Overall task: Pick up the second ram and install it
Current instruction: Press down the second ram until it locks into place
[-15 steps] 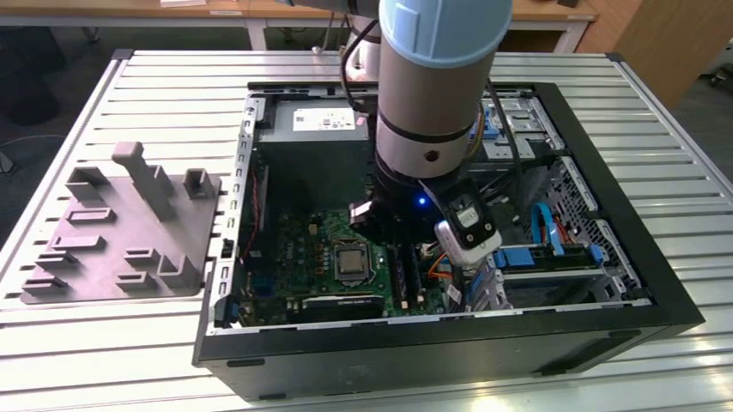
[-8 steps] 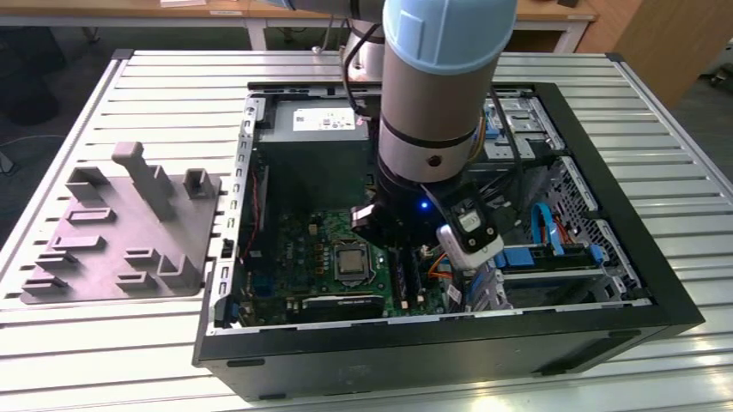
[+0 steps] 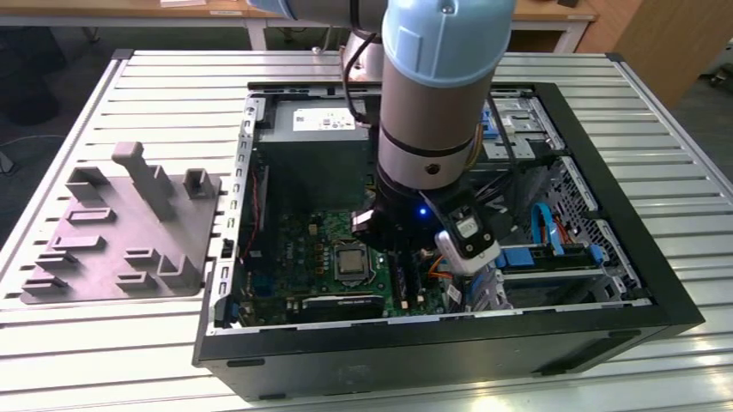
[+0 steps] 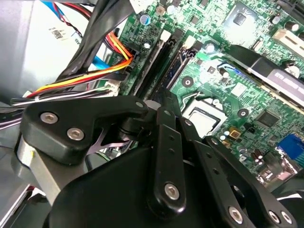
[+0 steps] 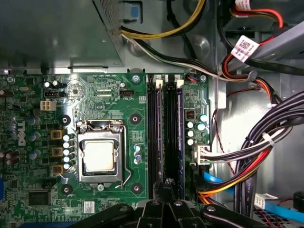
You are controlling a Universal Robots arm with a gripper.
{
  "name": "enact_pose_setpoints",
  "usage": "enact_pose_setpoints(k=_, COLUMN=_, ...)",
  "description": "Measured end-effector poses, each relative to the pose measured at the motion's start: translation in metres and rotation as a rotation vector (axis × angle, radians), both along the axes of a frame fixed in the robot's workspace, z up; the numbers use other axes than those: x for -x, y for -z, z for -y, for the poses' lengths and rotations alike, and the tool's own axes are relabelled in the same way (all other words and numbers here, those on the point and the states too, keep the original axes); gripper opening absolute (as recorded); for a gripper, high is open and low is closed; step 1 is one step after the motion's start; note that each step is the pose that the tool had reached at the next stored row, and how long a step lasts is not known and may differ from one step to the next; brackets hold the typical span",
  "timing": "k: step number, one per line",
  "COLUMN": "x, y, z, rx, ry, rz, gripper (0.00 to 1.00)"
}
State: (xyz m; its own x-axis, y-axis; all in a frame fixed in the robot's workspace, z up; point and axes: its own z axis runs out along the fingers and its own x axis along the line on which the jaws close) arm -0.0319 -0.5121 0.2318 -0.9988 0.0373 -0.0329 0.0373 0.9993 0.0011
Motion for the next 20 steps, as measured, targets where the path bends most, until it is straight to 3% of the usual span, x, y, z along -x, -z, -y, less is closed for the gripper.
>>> enact_pose_setpoints(k=9, x=0.000, y=0.0105, z=0.0001, rx=0.0007, ry=0.000, rz=-0.0001, gripper=0.10)
enact_pose_setpoints(k=20, x=0.000, y=0.0130, z=0.0000, rx=0.0003, ry=0.000, rz=0.0000, gripper=0.10)
